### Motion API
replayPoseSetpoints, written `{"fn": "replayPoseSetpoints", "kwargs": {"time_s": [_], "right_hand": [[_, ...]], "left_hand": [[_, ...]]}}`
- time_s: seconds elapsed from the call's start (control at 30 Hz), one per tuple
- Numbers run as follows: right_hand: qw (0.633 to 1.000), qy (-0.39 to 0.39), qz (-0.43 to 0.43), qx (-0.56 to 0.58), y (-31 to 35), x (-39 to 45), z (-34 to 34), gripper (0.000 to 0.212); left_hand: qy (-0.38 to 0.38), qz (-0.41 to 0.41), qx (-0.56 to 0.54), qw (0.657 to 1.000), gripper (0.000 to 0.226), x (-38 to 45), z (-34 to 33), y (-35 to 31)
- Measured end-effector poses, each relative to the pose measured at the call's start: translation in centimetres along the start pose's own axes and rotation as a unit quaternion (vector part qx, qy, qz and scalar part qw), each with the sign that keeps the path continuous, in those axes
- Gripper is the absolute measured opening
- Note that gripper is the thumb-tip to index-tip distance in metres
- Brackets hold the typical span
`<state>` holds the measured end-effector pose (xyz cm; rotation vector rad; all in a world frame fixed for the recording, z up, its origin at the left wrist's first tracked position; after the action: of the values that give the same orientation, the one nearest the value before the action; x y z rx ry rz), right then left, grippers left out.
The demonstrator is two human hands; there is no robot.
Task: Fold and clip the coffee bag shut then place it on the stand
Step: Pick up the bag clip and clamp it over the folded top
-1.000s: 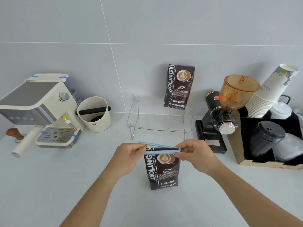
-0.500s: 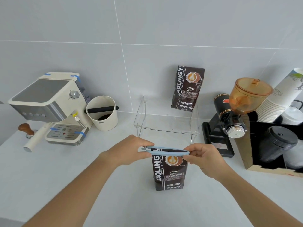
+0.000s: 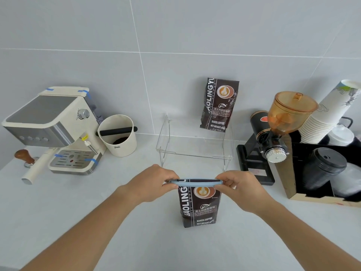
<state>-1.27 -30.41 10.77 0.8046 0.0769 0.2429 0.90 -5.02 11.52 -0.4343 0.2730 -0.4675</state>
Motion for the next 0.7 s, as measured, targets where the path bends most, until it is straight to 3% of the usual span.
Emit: {"fn": "replayPoseSetpoints", "kwargs": {"time_s": [0.13,0.37,0.7], "right_hand": [[0.999,-0.021,0.027,-0.03,-0.07,-0.24,-0.3,0.021],[0.998,-0.002,0.052,-0.024,-0.05,0.2,-0.14,0.022],[0.998,-0.028,0.047,-0.014,-0.61,0.19,-0.63,0.02]], "left_hand": [[-0.028,0.004,-0.008,1.0,0.019,-0.32,-0.41,-0.04],[-0.005,0.038,-0.073,0.997,0.018,-0.42,-0.03,0.17],[-0.036,0.022,-0.022,0.999,0.018,-0.67,-0.82,0.17]]}}
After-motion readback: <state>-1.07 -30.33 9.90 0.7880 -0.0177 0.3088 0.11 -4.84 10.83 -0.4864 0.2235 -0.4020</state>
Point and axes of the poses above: each hand's wrist, its own x-axis towards the middle knuckle, its own z-axis out of the back of the hand, y = z × x, the point moved 3 cm from there along x, towards the middle knuckle, and after that the axes turned 3 degrees about y, right-handed, at the moved point
